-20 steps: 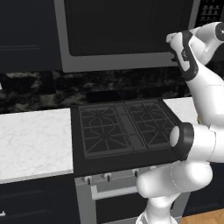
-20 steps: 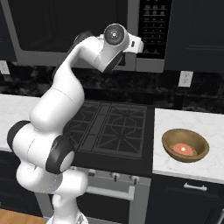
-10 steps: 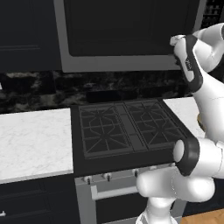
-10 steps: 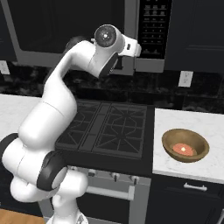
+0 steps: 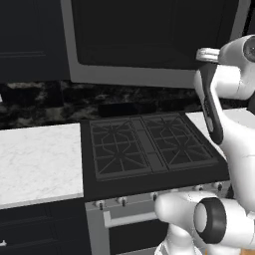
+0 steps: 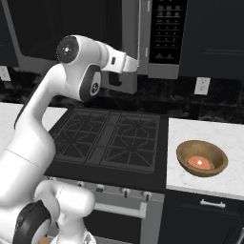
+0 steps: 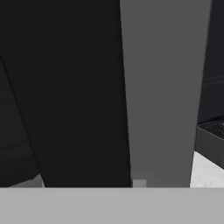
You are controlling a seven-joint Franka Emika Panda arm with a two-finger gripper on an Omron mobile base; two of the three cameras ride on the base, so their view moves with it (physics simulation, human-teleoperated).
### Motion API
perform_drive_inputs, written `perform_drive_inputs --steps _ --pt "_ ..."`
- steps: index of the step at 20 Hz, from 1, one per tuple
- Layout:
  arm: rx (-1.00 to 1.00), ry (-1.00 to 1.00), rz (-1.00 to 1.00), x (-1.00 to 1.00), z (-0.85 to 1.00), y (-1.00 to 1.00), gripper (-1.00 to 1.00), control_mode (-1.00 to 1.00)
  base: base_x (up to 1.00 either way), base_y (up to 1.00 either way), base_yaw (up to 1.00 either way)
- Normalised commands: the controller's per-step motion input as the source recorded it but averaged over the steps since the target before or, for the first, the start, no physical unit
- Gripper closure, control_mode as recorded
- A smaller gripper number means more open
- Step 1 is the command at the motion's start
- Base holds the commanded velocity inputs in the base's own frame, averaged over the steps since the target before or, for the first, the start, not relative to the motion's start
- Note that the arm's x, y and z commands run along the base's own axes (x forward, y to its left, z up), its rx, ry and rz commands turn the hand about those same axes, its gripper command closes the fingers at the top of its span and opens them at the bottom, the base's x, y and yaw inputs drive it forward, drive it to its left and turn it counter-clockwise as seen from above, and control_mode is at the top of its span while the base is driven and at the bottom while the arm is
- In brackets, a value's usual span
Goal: Open the microwave, place the bowl with waffle inside the microwave, then close the microwave door and turn it on.
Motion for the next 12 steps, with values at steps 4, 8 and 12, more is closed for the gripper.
perform_drive_inputs --steps 4,8,12 --pt "-0.15 0.0 -0.21 -1.0 0.0 0.44 1.0 -1.0 0.0 0.0 0.0" --pt "-0.19 -0.01 -0.18 -1.0 0.0 0.58 1.0 -1.0 0.0 0.0 0.0" --pt "-0.18 -0.07 -0.17 -1.0 0.0 0.64 1.0 -1.0 0.0 0.0 0.0"
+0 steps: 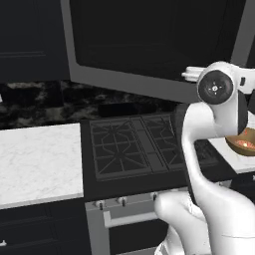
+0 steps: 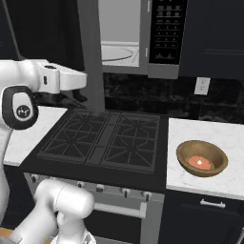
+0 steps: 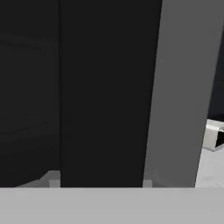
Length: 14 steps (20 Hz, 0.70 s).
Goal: Open the microwave, place the bowl with waffle inside the microwave, then close the microwave door and turn it on.
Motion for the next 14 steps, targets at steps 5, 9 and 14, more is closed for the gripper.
perform_drive_inputs --steps 5,9,14 --pt "-0.17 -0.28 -0.14 -1.0 0.0 0.77 1.0 -1.0 0.0 0.0 0.0" --pt "-0.16 -0.38 -0.14 -1.0 0.0 0.94 1.0 -1.0 0.0 0.0 0.0" --pt "-0.15 -0.15 -0.17 -0.81 0.0 0.92 1.0 -1.0 0.0 0.0 0.0"
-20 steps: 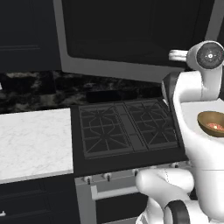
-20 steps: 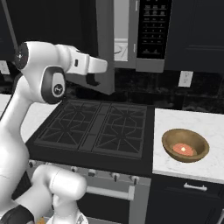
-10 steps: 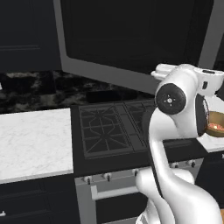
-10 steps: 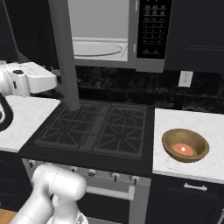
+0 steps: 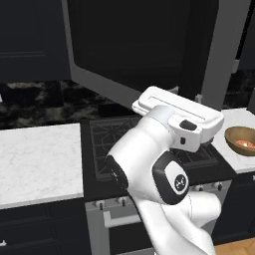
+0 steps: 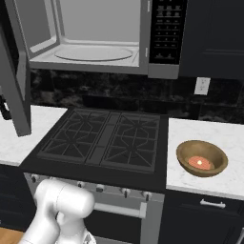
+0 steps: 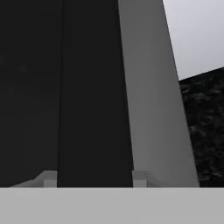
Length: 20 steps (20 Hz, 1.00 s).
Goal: Open the microwave, place the bowl with waffle inside the microwave, then close the microwave door and turn it on.
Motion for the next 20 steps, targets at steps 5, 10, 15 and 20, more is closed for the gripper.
perform_drive_inputs --steps 5,10,15,20 --pt "-0.02 0.06 -0.09 0.0 0.0 0.23 1.0 -1.0 0.0 0.0 0.0" --pt "0.0 0.0 0.0 0.0 -0.02 0.0 -1.0 -1.0 0.0 0.0 0.0" --pt "0.01 0.0 0.0 0.0 -0.01 0.0 -1.0 -1.0 0.0 0.0 0.0" --pt "0.04 0.05 -0.01 -0.1 0.08 0.0 -1.0 -1.0 0.0 0.0 0.0"
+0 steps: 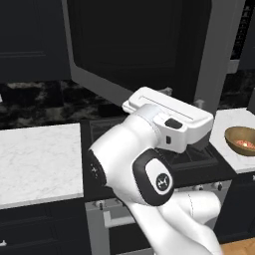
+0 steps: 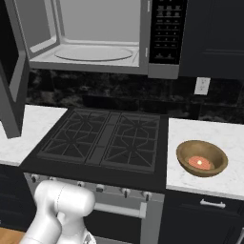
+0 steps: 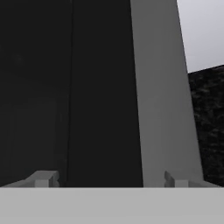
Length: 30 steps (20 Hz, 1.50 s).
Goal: Open the microwave, place the bowl with waffle inside the microwave, then close the microwave door and turn it on.
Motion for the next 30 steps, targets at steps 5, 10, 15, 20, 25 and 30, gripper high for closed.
perform_drive_inputs --steps 5,10,15,20,25,30 --pt "0.05 0.08 0.0 -0.34 0.15 0.01 -1.0 -1.0 0.0 0.0 0.0" --pt "0.01 0.01 0.0 -0.68 0.06 0.26 -1.0 -1.0 0.0 0.0 0.0" --pt "0.04 0.0 0.0 -0.54 0.04 0.09 -1.0 -1.0 0.0 0.0 0.0" --pt "0.06 0.04 -0.02 -0.01 0.0 0.26 -1.0 -1.0 0.0 0.0 0.0" --pt "0.03 0.08 0.0 -0.01 0.01 0.35 -1.0 -1.0 0.0 0.0 0.0" --pt "0.04 0.0 0.0 -0.4 0.08 0.09 -1.0 -1.0 0.0 0.0 0.0"
